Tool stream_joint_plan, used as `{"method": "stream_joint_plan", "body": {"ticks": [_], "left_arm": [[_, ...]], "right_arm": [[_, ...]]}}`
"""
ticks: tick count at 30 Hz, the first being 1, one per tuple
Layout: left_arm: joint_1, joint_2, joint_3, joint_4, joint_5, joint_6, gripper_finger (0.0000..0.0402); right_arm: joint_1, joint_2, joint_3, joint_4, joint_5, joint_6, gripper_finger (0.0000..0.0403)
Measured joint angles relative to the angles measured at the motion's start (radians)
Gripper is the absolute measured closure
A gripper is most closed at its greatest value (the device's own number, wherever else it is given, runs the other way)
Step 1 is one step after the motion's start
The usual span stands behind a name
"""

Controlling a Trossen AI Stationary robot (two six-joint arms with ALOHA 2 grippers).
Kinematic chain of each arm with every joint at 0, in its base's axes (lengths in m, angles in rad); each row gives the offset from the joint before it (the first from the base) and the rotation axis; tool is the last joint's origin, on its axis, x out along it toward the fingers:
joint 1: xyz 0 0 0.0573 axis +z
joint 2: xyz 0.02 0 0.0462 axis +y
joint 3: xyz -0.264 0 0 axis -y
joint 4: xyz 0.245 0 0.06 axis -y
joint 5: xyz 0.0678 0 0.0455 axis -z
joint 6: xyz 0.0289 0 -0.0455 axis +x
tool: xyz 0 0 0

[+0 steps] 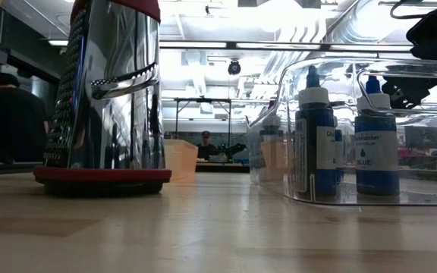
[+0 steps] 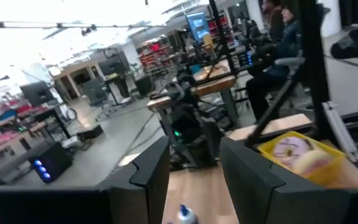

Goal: Pick & Place Food Item
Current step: Return to Home Position

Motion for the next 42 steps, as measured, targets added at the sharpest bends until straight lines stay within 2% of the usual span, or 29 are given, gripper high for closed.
{"method": "stream_joint_plan", "body": {"ticks": [6,11,16,19,23,28,31,38,42], "left_arm": [[0.047,-0.091,0.000,-0.062,0.066,0.050,0.0265],[0.130,-0.220,0.000,-0.237,0.077,0.012,0.0265],[0.248,-0.345,0.000,-0.423,0.176,-0.035,0.0265],[0.323,-0.395,0.000,-0.503,0.181,-0.041,0.0265],[0.418,-0.423,0.000,-0.578,0.181,-0.069,0.0265],[0.553,-0.423,0.000,-0.680,0.188,-0.181,0.0265],[0.646,-0.419,-0.002,-0.741,0.241,-0.239,0.0265],[0.844,-0.419,-0.078,-0.734,0.419,-0.307,0.0265],[0.901,-0.447,-0.189,-0.623,0.449,-0.319,0.0265]], "right_arm": [[0.000,0.000,0.000,0.000,0.000,0.000,0.0215],[0.000,0.000,0.000,0.001,0.000,0.000,0.0215],[0.000,0.000,0.000,0.001,0.000,0.000,0.0215],[0.000,0.000,0.000,0.001,0.000,0.000,0.0215],[0.000,0.000,0.000,0.002,0.000,0.000,0.0215],[0.000,0.000,0.000,0.002,0.000,0.000,0.0215],[0.000,0.000,0.000,0.003,0.000,0.000,0.0215],[0.000,0.000,0.000,0.003,0.000,0.000,0.0215],[0.000,0.000,0.000,0.003,0.000,0.000,0.0215]]}}
